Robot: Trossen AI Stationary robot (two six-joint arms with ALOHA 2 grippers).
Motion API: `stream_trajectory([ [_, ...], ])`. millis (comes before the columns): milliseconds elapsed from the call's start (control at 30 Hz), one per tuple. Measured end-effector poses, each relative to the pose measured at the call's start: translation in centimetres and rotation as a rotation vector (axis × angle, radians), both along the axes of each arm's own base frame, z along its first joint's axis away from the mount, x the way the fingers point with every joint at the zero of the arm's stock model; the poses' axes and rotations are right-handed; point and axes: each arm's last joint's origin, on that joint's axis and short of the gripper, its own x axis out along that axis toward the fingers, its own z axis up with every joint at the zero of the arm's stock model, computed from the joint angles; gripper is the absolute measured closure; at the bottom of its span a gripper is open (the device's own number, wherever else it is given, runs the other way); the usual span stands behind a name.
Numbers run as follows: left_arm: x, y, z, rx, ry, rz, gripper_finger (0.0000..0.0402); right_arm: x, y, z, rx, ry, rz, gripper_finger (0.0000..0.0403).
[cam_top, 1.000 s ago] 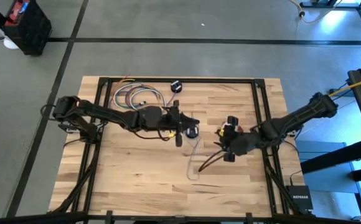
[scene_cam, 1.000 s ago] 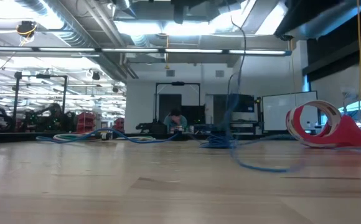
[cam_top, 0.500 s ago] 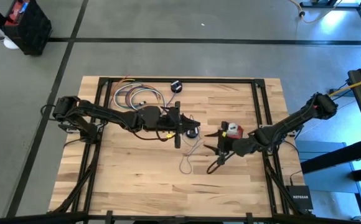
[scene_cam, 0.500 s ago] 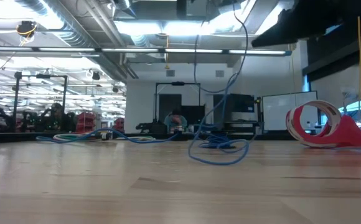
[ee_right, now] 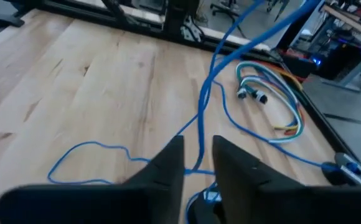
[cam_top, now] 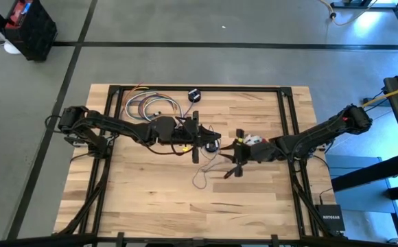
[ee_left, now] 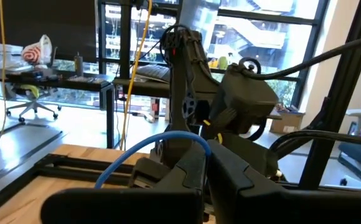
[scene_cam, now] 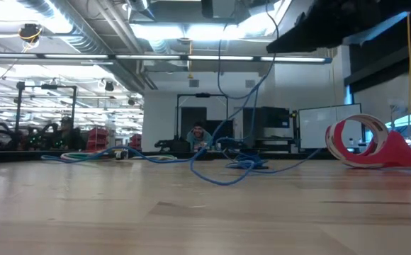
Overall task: Coil cords
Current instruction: Coil the blue wire onto the spool
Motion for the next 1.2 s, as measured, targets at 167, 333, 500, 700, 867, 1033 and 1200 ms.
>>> stream_trajectory([
  [167,-0.1,-0.1,0.0,-0.007,0.004,-0.003,0.04,0.0,-0.3,0.2,-0.042,0.044,-0.02,0.0392],
  [333,-0.2,-0.2,0.1,-0.007,0.01,-0.006,0.0399,-0.3,0.6,3.8,-0.141,0.056,-0.079,0.0386],
  [500,-0.1,-0.2,-0.6,0.001,0.082,-0.006,0.04,-0.8,1.3,7.6,-0.212,0.104,-0.093,0.0394],
  [700,-0.1,0.0,-0.9,0.004,0.117,0.001,0.0395,-1.2,1.2,10.5,-0.237,0.111,-0.159,0.0397],
  [867,-0.1,0.0,-1.3,0.008,0.157,0.001,0.0395,-1.4,1.0,11.9,-0.307,0.098,-0.232,0.0395],
  [1033,-0.1,0.1,-1.3,0.029,0.153,0.003,0.0394,-1.4,0.8,15.0,-0.324,-0.004,-0.31,0.0399],
  [1200,-0.1,0.1,-1.3,0.04,0.157,0.004,0.0394,-1.5,0.2,17.2,-0.293,-0.053,-0.336,0.0397],
])
